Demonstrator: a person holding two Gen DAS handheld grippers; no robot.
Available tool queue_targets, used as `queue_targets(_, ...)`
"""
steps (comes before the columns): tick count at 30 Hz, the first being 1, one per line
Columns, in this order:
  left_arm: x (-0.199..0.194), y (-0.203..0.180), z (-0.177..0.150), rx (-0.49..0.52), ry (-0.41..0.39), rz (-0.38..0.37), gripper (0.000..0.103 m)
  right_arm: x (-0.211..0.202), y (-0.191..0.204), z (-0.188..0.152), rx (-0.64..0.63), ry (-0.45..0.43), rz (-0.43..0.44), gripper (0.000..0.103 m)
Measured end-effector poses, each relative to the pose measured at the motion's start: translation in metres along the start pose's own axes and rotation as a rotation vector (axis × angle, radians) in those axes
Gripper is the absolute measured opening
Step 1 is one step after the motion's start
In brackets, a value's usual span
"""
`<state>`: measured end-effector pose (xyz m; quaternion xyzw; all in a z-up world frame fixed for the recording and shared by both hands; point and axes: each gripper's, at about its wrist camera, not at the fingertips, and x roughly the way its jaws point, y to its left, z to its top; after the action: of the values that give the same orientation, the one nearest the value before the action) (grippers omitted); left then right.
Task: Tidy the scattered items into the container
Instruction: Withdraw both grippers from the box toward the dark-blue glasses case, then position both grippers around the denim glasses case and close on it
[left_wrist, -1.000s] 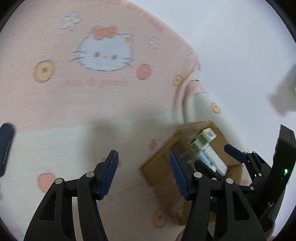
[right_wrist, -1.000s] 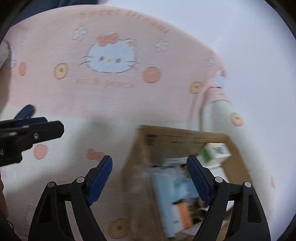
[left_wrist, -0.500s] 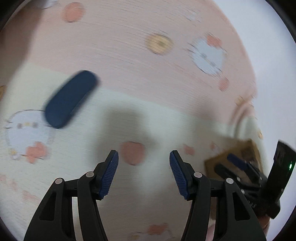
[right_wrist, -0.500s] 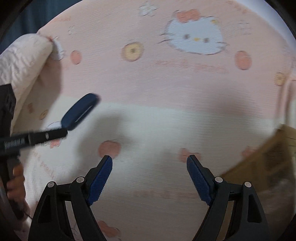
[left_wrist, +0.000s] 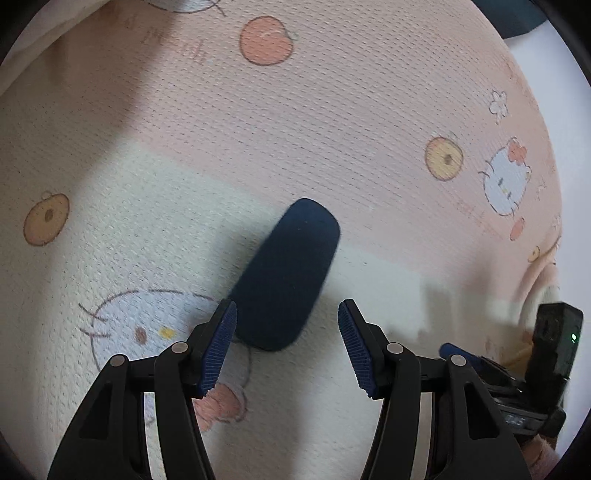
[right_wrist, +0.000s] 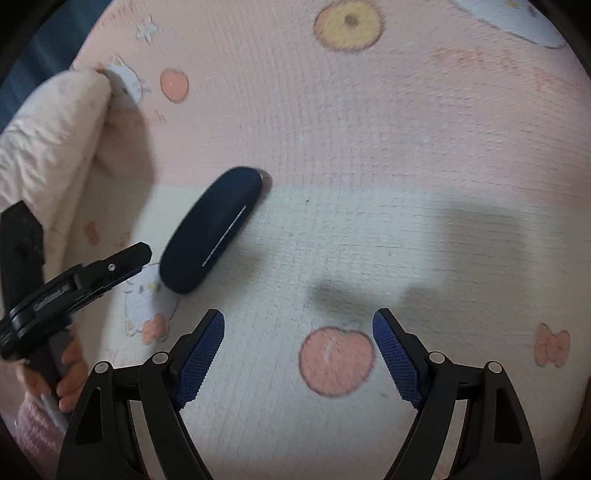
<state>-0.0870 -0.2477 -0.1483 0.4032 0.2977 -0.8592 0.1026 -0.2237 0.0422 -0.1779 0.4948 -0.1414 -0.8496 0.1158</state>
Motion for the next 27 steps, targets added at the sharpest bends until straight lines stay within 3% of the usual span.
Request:
queue_targets(3, 0.008, 0.005, 0.001, 0.002, 0.009, 0.008, 0.061, 0.017, 0.008, 0.002, 0.011, 0.057, 0.097, 0.079)
queue_targets(6, 0.012, 0.011, 0.003, -0.015, -0.013, 0.01, 0.06, 0.029, 0.011, 0.004, 0.067, 0.083, 0.162, 0.033)
queue_targets(7, 0.013, 0.016, 0.005, -0.03, -0.024, 0.004, 0.058, 0.032, 0.011, 0.005, 0.086, 0.089, 0.193, 0.028)
queue_targets(8, 0.015, 0.021, 0.009, -0.051, -0.027, -0.003, 0.051, 0.038, 0.012, 0.006, 0.119, 0.082, 0.24, 0.028)
queue_targets(14, 0.035, 0.058, 0.02, -0.268, -0.007, -0.106, 0.028, 0.056, 0.024, 0.0, 0.213, 0.018, 0.29, 0.028)
queue_targets(20, 0.048, 0.069, 0.012, -0.351, 0.011, -0.203, 0.026, 0.061, 0.012, -0.003, 0.335, 0.003, 0.362, 0.029)
queue_targets(25, 0.055, 0.074, 0.007, -0.431, 0.049, -0.294, 0.026, 0.068, -0.003, -0.001, 0.414, 0.037, 0.452, 0.047)
queue_targets(27, 0.054, 0.071, 0.003, -0.425, 0.055, -0.305, 0.025, 0.069, -0.006, 0.0, 0.444, 0.018, 0.503, 0.047)
